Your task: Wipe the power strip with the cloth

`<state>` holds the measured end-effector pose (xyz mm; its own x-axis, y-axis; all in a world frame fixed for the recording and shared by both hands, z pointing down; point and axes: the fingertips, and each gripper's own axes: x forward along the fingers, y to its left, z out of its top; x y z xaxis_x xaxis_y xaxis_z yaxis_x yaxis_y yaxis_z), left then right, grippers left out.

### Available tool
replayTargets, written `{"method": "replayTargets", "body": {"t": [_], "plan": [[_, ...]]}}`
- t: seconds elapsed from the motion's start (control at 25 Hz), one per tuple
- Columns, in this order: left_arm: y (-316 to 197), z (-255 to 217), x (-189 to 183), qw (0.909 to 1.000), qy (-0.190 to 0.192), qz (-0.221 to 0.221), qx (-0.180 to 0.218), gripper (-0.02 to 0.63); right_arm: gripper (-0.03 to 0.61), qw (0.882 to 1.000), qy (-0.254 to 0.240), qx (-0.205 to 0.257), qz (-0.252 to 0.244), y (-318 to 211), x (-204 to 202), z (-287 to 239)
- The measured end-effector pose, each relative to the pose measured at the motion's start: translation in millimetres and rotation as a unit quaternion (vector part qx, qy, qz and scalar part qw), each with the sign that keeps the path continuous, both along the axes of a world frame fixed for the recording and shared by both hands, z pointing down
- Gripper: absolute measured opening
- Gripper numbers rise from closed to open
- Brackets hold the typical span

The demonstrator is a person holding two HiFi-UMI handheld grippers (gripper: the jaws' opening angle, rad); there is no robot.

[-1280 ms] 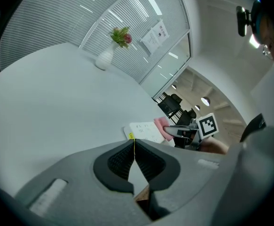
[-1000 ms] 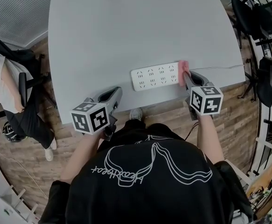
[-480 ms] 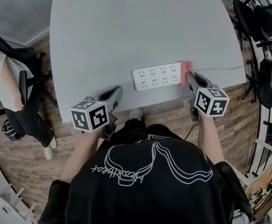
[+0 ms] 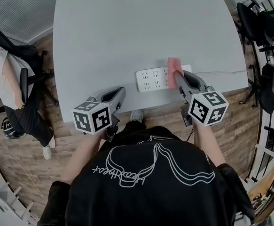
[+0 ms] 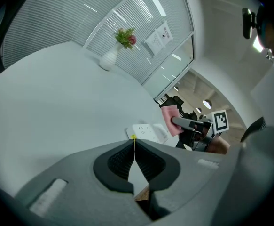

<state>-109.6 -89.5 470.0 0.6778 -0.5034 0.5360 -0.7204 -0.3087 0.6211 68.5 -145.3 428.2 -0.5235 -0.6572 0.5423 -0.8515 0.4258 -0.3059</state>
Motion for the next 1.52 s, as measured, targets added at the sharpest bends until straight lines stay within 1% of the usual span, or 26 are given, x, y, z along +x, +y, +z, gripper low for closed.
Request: {"method": "replayTargets", "body": {"t": [0.28,0.44,0.56,0.72,0.88,1.36,1.52], "plan": [[0.6,1.3,-3.6,1.0,-0.004,-0.008,-0.001,0.014,0.035,0.997,-0.008,-0.017,-0.079,9.7,-67.7,16.7],[1.7,1.9,-5.3,0.9999,-0.004,-0.009,-0.002,0.015,0.035,0.992,0.018,-0.022,-0.124,19.1,-95.3,29.2],[1.9,4.6,-7.7,0.9999,-0.007,-0.01,-0.003,0.015,0.035,0.989,0.026,-0.031,-0.143,24.8,-108.6,38.8],[2.6,7.8,-11.2,0.9999,-0.006,-0.009,-0.004,0.015,0.035,0.987,0.034,-0.041,-0.15,27.5,-117.3,51.1],[3.4,8.3,-10.7,0.9999,-0.008,-0.01,-0.005,0.015,0.035,0.987,0.04,-0.048,-0.15,27.7,-116.2,56.7],[1.6,11.4,-7.8,0.9999,-0.01,-0.004,-0.011,0.015,0.035,0.985,0.072,-0.047,-0.147,25.7,-115.4,60.7],[0.1,9.5,-6.9,0.9999,-0.008,-0.003,-0.008,0.015,0.035,0.986,0.07,-0.053,-0.14,23.7,-110.1,61.8]]}}
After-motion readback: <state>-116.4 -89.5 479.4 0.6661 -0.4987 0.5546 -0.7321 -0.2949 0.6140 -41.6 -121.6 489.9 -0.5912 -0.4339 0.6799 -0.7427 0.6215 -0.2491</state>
